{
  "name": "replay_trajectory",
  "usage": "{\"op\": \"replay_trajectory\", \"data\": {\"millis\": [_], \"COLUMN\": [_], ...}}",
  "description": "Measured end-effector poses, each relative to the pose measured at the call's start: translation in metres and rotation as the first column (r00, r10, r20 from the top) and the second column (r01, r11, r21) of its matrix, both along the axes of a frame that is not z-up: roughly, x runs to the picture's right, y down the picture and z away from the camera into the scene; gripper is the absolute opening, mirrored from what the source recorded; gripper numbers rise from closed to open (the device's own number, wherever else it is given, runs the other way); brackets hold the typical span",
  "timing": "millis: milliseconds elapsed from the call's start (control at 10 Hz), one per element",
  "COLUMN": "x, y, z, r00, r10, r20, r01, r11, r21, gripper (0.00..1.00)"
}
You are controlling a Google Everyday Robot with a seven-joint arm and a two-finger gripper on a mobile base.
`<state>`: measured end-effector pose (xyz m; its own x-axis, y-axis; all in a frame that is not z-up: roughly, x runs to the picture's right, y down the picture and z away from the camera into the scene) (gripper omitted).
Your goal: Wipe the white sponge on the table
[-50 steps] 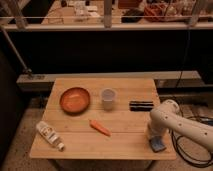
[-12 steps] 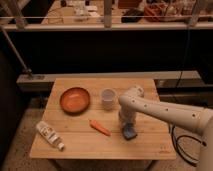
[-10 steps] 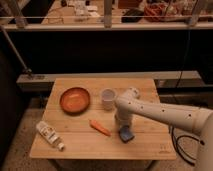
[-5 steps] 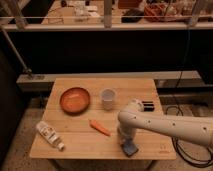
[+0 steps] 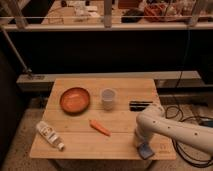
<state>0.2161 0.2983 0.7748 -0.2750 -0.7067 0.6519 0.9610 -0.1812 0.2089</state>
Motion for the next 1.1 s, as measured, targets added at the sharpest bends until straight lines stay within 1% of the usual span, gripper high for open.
{"op": "replay_trajectory", "data": {"millis": [100,200,300,400,500,600,700,900,1000,1100], "x": [0.022,0.038,0.050,0.055,0.056,0.053,0.046,0.029,0.013,-0.011], "y": [-0.003,-0.011,-0.024,-0.039,-0.051,-0.070,-0.083,-0.096,-0.097,-0.097], "z": [0.004,0.011,0.021,0.032,0.041,0.055,0.065,0.076,0.078,0.078], "r00": [0.999,0.996,0.991,0.987,0.985,0.983,0.983,0.985,0.988,0.991], "r10": [0.029,0.061,0.091,0.111,0.119,0.124,0.124,0.115,0.100,0.084], "r20": [-0.036,-0.070,-0.095,-0.113,-0.125,-0.136,-0.138,-0.129,-0.118,-0.101], "r01": [-0.029,-0.059,-0.086,-0.105,-0.112,-0.115,-0.115,-0.106,-0.092,-0.077], "r11": [0.9995,0.9978,0.9951,0.9927,0.9918,0.9911,0.9909,0.9916,0.9931,0.9945], "r21": [0.011,0.030,0.049,0.059,0.062,0.066,0.071,0.074,0.072,0.071], "gripper": [0.00,0.00,0.00,0.00,0.00,0.00,0.00,0.00,0.00,0.00]}}
